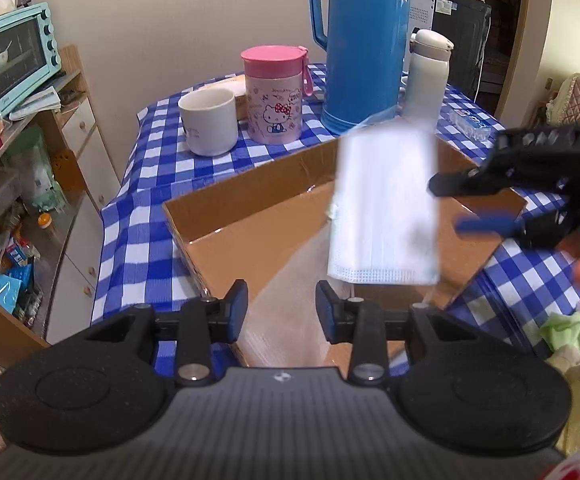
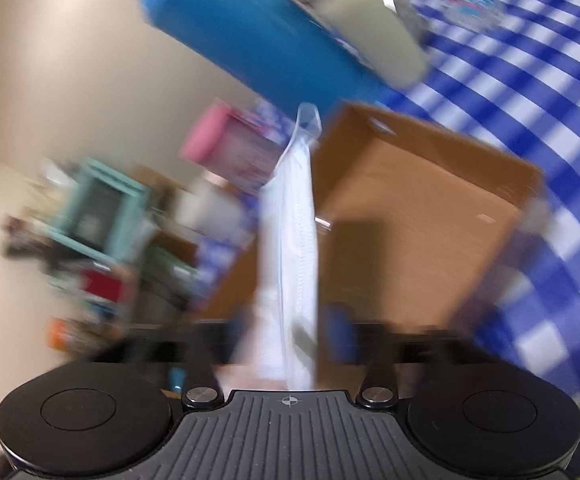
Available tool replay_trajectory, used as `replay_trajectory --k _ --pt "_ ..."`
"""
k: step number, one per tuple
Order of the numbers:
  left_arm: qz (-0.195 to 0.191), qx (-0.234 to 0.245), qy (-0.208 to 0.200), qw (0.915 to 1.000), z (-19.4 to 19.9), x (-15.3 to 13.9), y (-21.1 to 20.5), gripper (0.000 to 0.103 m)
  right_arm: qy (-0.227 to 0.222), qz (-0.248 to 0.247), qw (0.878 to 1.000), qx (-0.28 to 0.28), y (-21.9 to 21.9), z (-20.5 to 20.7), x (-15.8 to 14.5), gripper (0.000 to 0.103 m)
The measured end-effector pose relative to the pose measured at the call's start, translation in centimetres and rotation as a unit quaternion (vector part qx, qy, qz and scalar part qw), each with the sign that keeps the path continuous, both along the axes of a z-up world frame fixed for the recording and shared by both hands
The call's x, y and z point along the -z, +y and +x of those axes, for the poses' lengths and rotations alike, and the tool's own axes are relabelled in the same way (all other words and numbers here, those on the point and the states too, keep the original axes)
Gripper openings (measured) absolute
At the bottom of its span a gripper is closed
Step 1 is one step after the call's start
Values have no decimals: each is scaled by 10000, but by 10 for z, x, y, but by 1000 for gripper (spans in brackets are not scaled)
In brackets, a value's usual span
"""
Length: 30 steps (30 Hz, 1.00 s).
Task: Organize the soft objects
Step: 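Lower the bag and mask into the cardboard tray and open both grippers, then move the left gripper back over the cream towel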
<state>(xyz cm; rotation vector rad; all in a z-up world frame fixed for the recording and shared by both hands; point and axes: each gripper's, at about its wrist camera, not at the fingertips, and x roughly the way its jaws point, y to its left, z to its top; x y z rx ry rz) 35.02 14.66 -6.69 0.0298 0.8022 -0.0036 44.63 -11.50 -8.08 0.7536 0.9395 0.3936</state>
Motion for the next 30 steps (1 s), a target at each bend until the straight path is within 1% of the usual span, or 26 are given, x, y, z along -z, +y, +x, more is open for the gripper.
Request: replay_trajectory --k 3,5,8,9,11,12,14,17,19,21,24,27,30 --pt "-70 -37 4 10000 -8 -2 1 35 -317 -589 9973 -311 6 -4 -1 67" --pt "-92 -85 43 9999 -13 -2 2 35 -478 -1107 9913 -533 11 -6 -9 67" --pt "-102 -119 102 9998 -21 -2 4 35 -899 -1888 9745 -816 21 -14 -20 67" --pt "-107 -130 119 9998 -22 -1 4 35 -1050 -2132 9670 -920 23 -18 -23 67" --pt "-117 -149 153 9997 -24 0 4 35 -1240 -2535 9533 -1074 27 -25 -28 67" --pt "-123 -151 169 9997 -25 1 4 34 -1312 -2659 9485 -1112 27 -30 -29 67" --pt "-138 -161 227 9995 -25 4 4 34 -1340 -2790 9441 -1139 24 -36 -26 67" --pt "-211 -174 295 9992 -21 8 4 33 -1242 -2831 9442 -1137 15 -43 -21 66" --pt "-241 -172 352 9989 -16 12 3 33 -1148 -2947 9423 -1096 10 -46 -19 66" --pt "-186 -151 371 9990 -9 14 0 33 -1133 -3108 9378 -1058 3 -49 -21 66" --pt "-114 -153 541 9984 4 23 -4 33 -1153 -3306 9320 -939 -7 -55 -22 66" --pt "-101 -113 607 9980 15 30 -8 33 -1148 -3365 9310 -830 -16 -60 -24 67" --pt "-176 -94 681 9975 22 35 -12 35 -1142 -3435 9293 -733 -23 -64 -27 67"
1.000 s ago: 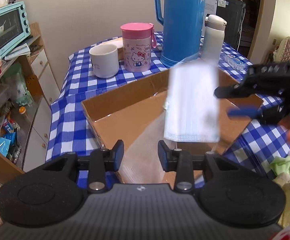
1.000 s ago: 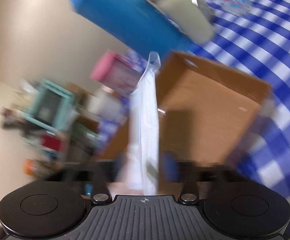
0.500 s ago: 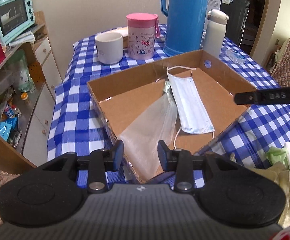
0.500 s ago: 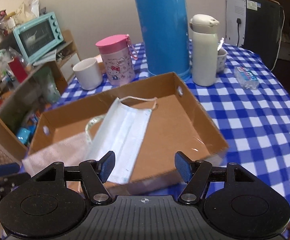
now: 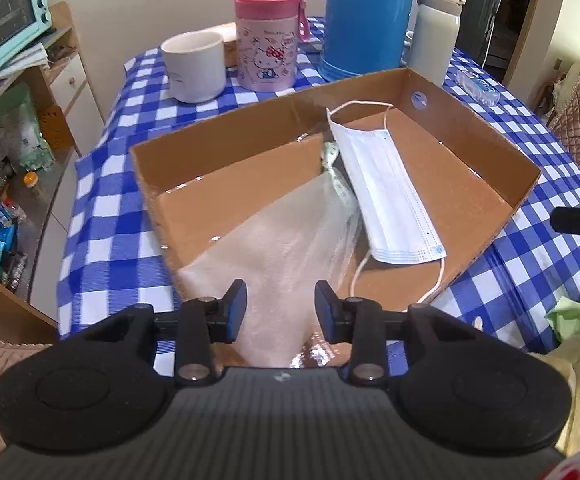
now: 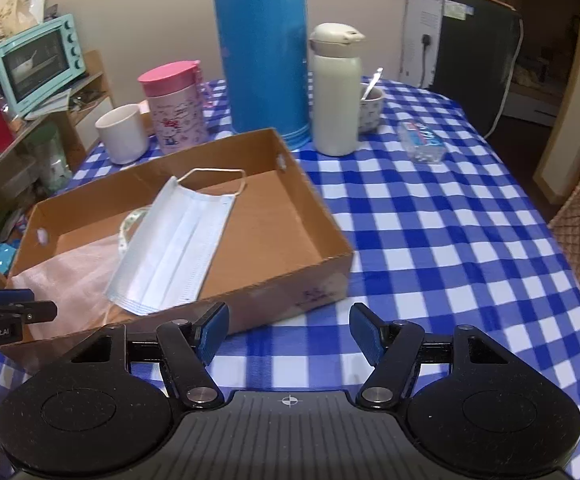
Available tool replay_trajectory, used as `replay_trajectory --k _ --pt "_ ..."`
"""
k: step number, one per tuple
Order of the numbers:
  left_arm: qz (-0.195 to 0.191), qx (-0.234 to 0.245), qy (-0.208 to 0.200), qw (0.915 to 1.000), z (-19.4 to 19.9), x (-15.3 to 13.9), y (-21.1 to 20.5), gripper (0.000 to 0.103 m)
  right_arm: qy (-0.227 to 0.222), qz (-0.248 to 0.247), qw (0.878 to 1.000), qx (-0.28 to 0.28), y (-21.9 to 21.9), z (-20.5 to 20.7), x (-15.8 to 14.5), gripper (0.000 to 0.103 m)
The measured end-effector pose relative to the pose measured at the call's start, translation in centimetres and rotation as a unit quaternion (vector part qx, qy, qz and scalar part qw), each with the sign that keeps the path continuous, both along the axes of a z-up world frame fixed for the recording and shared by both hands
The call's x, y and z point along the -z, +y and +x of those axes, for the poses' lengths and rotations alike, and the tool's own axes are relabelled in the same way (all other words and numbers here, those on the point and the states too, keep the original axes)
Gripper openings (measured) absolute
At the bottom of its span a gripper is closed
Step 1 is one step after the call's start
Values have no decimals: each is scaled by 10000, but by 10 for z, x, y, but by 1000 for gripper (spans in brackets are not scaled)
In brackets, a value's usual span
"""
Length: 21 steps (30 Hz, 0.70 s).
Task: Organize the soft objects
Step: 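Move the left gripper back over the cream towel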
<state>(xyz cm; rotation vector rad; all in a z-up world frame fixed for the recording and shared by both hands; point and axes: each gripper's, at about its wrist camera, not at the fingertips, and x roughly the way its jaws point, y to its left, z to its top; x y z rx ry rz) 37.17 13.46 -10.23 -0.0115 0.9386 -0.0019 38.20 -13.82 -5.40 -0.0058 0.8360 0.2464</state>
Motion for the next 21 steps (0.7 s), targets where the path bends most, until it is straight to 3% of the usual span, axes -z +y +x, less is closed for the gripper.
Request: replay_trajectory --k 6,10,15,21 --pt "-132 -20 -258 9996 -15 -18 -6 37 -325 -162 9993 -1 -17 -17 -12 67" --pt "-94 -43 -452 9989 -35 -36 -8 38 -403 7 9992 52 -42 -38 -21 67" --pt "-134 34 -552 9984 -66 -53 -12 39 -233 444 9983 296 -85 -67 -29 67" --pt "-187 177 -517 9983 -102 -63 -26 41 -46 494 9971 574 -126 -103 -35 67"
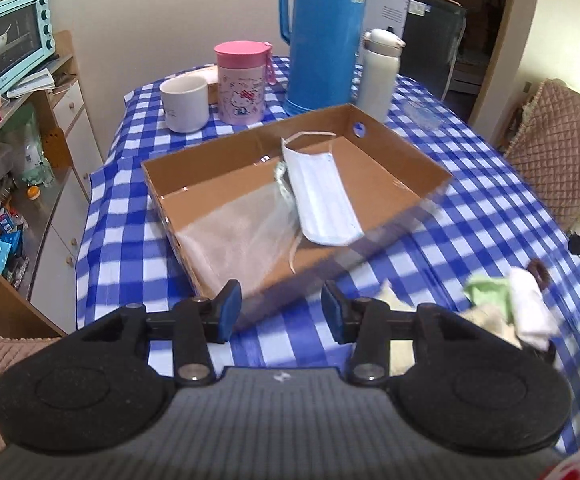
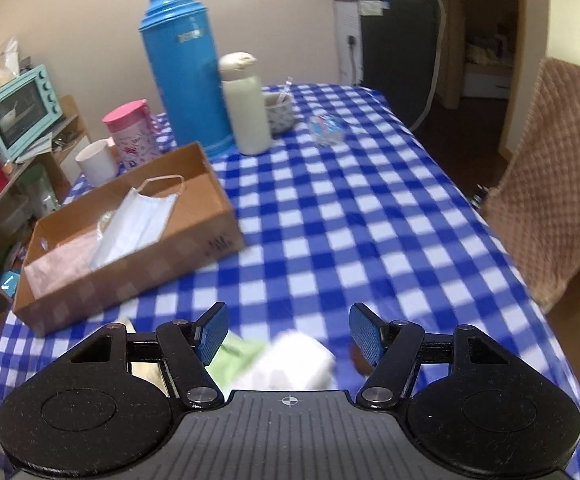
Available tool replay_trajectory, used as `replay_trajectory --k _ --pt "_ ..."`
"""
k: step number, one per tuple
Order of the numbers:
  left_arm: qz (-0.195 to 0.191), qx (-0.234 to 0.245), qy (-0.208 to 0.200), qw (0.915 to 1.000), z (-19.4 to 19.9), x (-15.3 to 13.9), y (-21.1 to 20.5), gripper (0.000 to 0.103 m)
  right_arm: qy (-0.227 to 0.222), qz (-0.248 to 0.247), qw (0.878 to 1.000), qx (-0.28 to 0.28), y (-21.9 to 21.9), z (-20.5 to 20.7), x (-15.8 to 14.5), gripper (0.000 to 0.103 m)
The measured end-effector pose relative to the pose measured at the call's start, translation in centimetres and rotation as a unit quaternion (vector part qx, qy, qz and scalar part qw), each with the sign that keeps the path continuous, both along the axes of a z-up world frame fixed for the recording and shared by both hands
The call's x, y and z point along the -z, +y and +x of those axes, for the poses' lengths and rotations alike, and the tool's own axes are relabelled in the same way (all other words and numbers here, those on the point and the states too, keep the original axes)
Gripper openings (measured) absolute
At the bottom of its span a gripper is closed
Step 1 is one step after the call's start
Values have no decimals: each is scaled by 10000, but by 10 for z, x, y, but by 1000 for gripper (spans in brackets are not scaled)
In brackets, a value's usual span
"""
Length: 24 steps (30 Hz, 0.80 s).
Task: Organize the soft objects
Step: 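Move the left gripper back over the cream towel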
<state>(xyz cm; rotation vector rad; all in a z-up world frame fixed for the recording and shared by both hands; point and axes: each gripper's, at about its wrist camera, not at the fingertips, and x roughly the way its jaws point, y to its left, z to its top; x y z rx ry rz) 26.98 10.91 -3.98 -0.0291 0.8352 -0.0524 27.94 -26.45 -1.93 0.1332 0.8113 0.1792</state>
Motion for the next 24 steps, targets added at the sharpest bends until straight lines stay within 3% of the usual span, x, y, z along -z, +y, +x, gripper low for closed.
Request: replay_trajectory --k 3,9,11,17,24 --pt "36 93 64 9999 -17 -1 -9 42 105 148 9997 138 -17 -18 -1 67" --pt "29 303 207 9993 -47 -1 -28 53 371 334 9985 211 -33 -49 4 67" --pt "3 381 237 9990 -56 -1 -36 63 476 387 9980 173 -33 -59 7 67" --pt "-45 712 256 9971 -76 -5 -64 74 690 516 9963 31 -27 -83 17 67" --pt "11 1098 399 9932 -91 2 -94 77 919 619 9938 -90 -18 -106 28 67"
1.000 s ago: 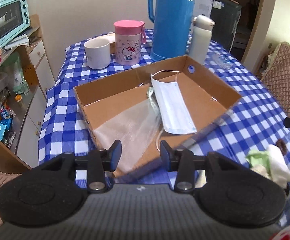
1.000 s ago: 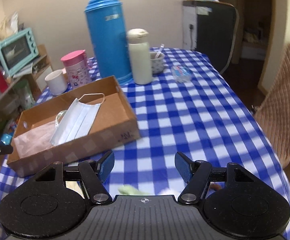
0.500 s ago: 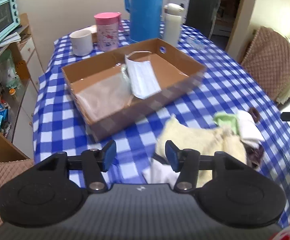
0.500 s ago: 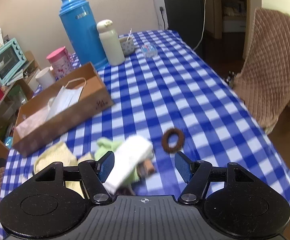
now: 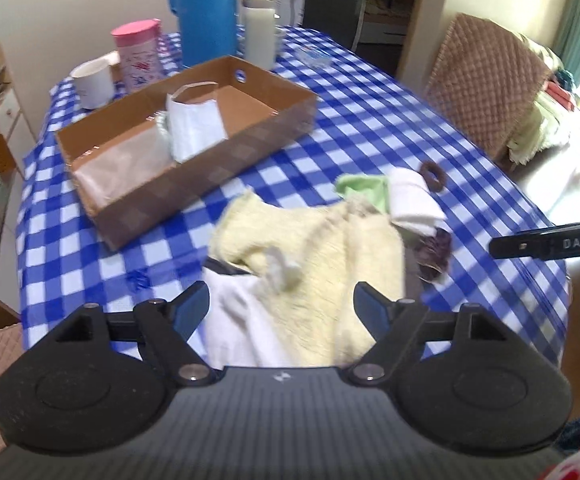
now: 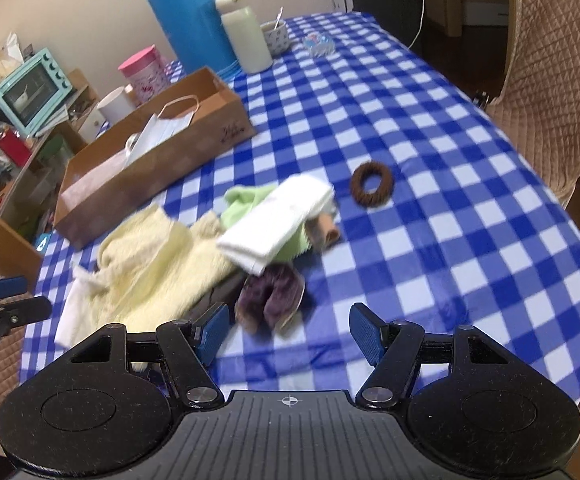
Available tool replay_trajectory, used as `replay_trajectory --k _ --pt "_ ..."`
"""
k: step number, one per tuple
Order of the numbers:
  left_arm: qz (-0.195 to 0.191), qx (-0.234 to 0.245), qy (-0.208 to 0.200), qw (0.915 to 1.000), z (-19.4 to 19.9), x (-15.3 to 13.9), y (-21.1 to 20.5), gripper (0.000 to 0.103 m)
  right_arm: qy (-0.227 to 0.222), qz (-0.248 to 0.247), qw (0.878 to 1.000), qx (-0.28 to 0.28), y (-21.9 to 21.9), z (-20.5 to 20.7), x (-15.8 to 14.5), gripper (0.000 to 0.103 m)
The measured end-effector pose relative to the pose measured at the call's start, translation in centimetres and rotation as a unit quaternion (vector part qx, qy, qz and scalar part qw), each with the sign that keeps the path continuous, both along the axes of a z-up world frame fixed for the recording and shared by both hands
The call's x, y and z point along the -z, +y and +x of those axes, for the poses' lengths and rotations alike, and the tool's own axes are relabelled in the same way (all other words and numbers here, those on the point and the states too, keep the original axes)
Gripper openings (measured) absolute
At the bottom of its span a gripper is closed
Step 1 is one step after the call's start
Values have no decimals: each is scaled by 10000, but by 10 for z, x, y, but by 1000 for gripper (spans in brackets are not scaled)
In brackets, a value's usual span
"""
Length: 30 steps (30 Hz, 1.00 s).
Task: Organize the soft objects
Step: 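Move the left gripper back over the cream towel, then grasp the cream towel with the left gripper and lift it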
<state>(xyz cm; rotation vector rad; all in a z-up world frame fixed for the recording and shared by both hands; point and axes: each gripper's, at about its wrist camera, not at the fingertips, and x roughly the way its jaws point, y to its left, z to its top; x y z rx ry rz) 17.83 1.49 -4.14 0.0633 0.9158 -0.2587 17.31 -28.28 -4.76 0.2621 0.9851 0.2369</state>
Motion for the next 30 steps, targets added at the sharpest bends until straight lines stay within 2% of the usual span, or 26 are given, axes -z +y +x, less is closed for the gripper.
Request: replay_trajectory --k 8,16,20,22,25,28,30 --pt "-163 416 116 9989 -9 13 -30 76 130 50 9999 -73 4 -15 8 67" --pt "460 971 86 9942 -10 35 -68 73 215 73 9997 -18 2 -21 14 67" --pt "782 1172 102 9900 -9 49 -79 67 257 101 9996 34 -1 -24 17 67" --pt "865 1224 128 9886 -6 55 -81 65 286 103 9995 67 -2 -24 18 67" --pt "982 1219 170 9875 -2 61 -81 57 322 106 9994 100 -4 -24 20 67" --pt "986 1235 227 9872 3 65 -80 56 347 92 9993 107 -5 -24 23 67" --pt "990 1280 239 9865 4 67 -82 53 372 85 9992 106 -5 -23 25 67"
